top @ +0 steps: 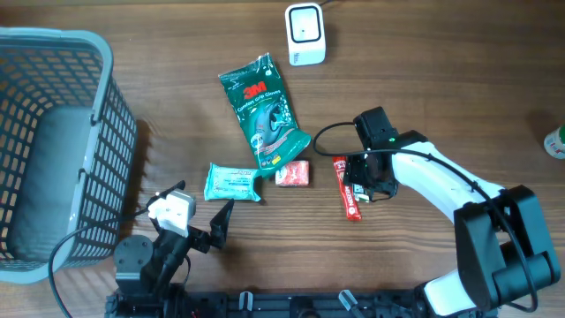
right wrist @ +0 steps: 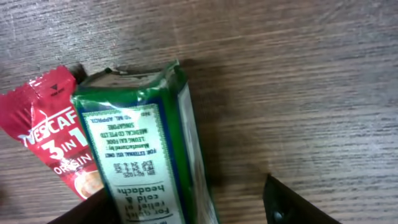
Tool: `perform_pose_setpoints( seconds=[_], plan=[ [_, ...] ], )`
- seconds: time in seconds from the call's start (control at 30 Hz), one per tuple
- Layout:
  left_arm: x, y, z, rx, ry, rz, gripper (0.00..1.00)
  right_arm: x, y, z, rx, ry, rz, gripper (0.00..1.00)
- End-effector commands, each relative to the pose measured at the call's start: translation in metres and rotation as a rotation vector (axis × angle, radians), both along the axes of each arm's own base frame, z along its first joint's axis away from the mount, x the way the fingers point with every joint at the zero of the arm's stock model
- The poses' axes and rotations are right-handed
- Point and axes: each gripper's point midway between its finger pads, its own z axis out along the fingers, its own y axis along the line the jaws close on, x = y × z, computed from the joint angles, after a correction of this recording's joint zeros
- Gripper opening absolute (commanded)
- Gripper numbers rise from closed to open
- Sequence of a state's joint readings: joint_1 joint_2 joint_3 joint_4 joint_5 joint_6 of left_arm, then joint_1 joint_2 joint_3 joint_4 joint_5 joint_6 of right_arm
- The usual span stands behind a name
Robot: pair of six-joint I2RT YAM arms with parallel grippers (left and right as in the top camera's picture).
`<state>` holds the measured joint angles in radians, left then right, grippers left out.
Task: Scan the item barcode
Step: 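Grasp the green-white tube box with the right gripper and lift it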
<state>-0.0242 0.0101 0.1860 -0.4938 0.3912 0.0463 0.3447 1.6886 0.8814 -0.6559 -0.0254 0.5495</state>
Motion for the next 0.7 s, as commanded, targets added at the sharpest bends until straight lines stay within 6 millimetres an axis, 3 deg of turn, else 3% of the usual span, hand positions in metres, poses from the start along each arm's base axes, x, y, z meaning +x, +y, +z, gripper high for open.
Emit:
perform_pose_setpoints(
  seconds=[0.0, 0.17, 0.33, 0.47, 0.57, 0.67],
  plan=[
    [0.000, -0.001, -0.003, -0.012, 0.010, -0.006, 1.00, -0.006, -0.002, -0.016, -0.018, 0.043, 0.004, 0.62],
    [0.000, -0.001, -0.003, -0.012, 0.010, -0.006, 1.00, -0.011, 0.016, -0.012, 0.080, 0.067, 0.092, 0.64],
    [0.000, -0.001, -0.003, -0.012, 0.010, -0.006, 1.00, -0.014, 0.014, -0.011, 0.071, 0.078, 0.113, 0.62],
    [0.000, -0.001, -0.003, -0.012, 0.010, -0.006, 1.00, -0.022, -0.004, -0.013, -0.023, 0.109, 0.132, 0.52],
    [0.000, -0.001, -0.003, -0.012, 0.010, -0.006, 1.00, -0.014, -0.017, -0.013, -0.101, 0.073, 0.127, 0.52],
    [0.000, -0.001, -0.003, -0.012, 0.010, -0.006, 1.00, -0.011, -0.016, -0.013, -0.100, 0.060, 0.126, 0.39]
  ],
)
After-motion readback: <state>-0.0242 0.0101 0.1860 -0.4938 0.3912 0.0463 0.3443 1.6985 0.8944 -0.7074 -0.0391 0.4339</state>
